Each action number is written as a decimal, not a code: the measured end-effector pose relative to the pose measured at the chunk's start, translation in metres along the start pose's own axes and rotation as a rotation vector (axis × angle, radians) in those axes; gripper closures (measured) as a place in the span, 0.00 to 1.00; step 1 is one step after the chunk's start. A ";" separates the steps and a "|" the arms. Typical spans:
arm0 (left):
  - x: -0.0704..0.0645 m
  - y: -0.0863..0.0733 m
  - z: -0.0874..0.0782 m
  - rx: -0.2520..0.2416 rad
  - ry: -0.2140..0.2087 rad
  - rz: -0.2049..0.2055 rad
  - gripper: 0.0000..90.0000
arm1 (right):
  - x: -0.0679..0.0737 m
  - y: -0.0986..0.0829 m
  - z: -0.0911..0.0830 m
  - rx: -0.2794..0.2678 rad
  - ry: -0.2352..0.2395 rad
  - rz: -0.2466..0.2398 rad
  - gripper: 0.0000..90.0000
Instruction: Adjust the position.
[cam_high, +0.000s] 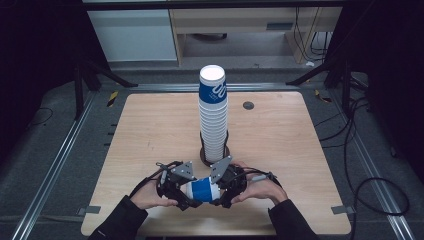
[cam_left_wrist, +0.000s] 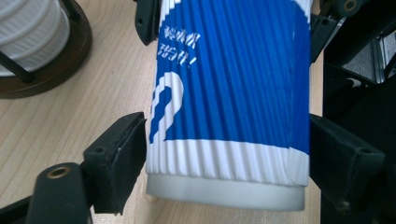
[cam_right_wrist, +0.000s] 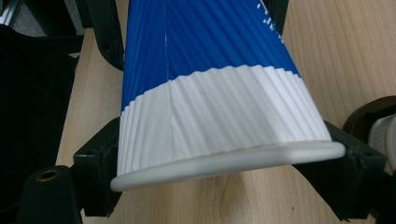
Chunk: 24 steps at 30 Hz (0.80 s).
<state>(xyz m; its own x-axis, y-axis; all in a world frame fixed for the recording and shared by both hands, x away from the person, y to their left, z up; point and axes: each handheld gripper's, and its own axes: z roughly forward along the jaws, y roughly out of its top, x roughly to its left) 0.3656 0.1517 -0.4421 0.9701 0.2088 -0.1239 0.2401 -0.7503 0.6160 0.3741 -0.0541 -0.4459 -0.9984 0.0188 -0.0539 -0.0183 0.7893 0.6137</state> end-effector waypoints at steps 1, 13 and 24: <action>0.000 0.000 0.001 0.001 0.001 0.003 0.20 | 0.000 0.000 0.000 0.000 0.000 -0.004 0.18; -0.001 0.000 0.001 -0.005 -0.006 0.012 0.30 | 0.000 0.001 0.000 0.005 -0.003 -0.008 0.17; 0.004 -0.004 -0.009 -0.039 0.023 -0.006 0.30 | -0.006 -0.001 -0.012 -0.071 -0.041 0.038 0.10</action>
<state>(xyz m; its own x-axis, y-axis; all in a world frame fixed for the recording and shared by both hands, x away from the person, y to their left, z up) 0.3686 0.1605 -0.4381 0.9675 0.2277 -0.1101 0.2439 -0.7241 0.6451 0.3793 -0.0622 -0.4369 -0.9954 0.0737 -0.0606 0.0141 0.7418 0.6704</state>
